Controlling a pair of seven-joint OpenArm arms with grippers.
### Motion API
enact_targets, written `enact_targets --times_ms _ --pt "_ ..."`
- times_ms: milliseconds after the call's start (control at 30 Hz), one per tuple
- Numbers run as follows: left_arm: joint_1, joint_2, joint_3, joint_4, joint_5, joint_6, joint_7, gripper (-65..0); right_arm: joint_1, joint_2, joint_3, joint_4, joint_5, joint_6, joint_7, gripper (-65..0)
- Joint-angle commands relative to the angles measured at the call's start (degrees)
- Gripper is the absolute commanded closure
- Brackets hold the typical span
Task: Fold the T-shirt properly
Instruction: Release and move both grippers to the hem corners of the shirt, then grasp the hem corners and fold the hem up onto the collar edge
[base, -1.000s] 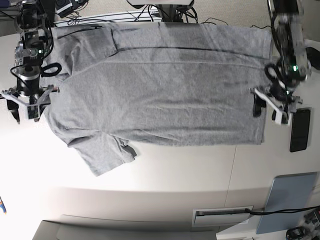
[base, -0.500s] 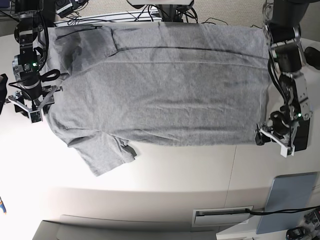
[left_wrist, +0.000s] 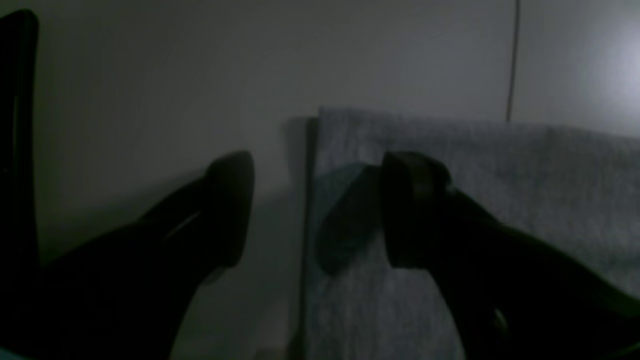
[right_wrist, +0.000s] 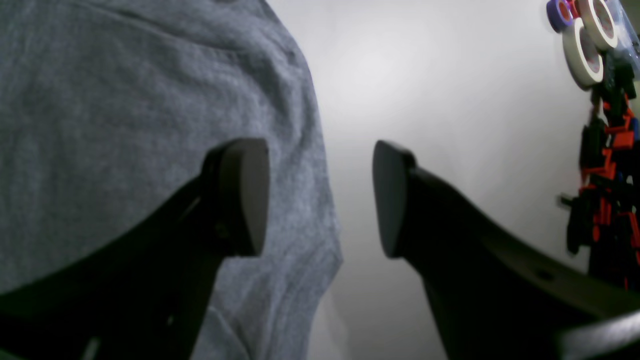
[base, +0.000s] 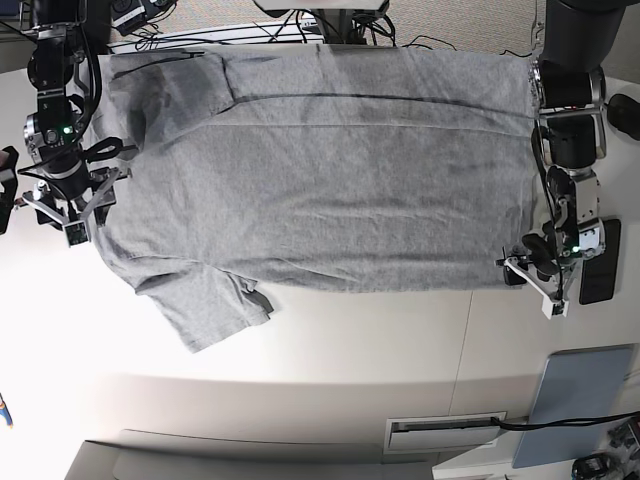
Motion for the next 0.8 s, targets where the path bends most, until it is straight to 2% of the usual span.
enact_targets --times_ms 0,100,200,233,333,367,500,567,667,767 --pt "-1.51 -0.79 -0.13 0.74 -0.81 -1.70 0.22 -36.3 0.59 1.14 0.50 0.81 -0.35 -0.42 1.07 -32.7" --pt "-1.38 -0.76 -0.13 0.74 -2.73 -4.72 1.20 -32.5 0.59 1.14 0.50 0.81 -0.37 -0.42 1.03 -32.7" --pt "-1.38 -0.76 -0.13 0.74 -4.00 -5.27 2.14 -26.8 0.59 1.14 0.50 0.81 -0.37 -0.42 1.05 -32.7" --pt "-1.38 -0.81 -0.13 0.74 -3.98 -5.22 2.14 -22.7 0.59 1.14 0.50 0.81 -0.37 -0.42 1.05 -32.7" --pt "-1.38 -0.79 -0.13 0.74 -4.00 -5.33 2.16 -4.0 0.98 1.14 0.50 0.81 -0.35 -0.42 1.07 -32.7" --pt "-1.36 -0.79 -0.13 0.74 -4.00 -5.79 2.14 0.0 1.27 1.14 0.50 0.81 -0.35 -0.44 1.07 -32.7" --pt "-1.38 -0.79 -0.13 0.74 -3.96 -9.42 2.16 0.0 3.61 1.11 0.48 0.33 -0.31 -0.42 1.07 -32.7" --pt "-1.38 -0.79 -0.13 0.74 -3.96 -9.81 2.16 0.0 6.23 1.11 0.44 -1.40 0.04 0.09 1.05 -32.7" --pt "-1.38 -0.79 -0.13 0.74 -3.96 -9.75 2.58 0.0 12.13 1.09 0.33 -6.54 3.10 4.15 0.02 -32.7" --pt "-1.22 -0.79 -0.13 0.74 -3.93 -9.77 2.60 0.0 20.09 1.07 -1.66 -13.75 5.29 6.08 -1.70 -32.7"
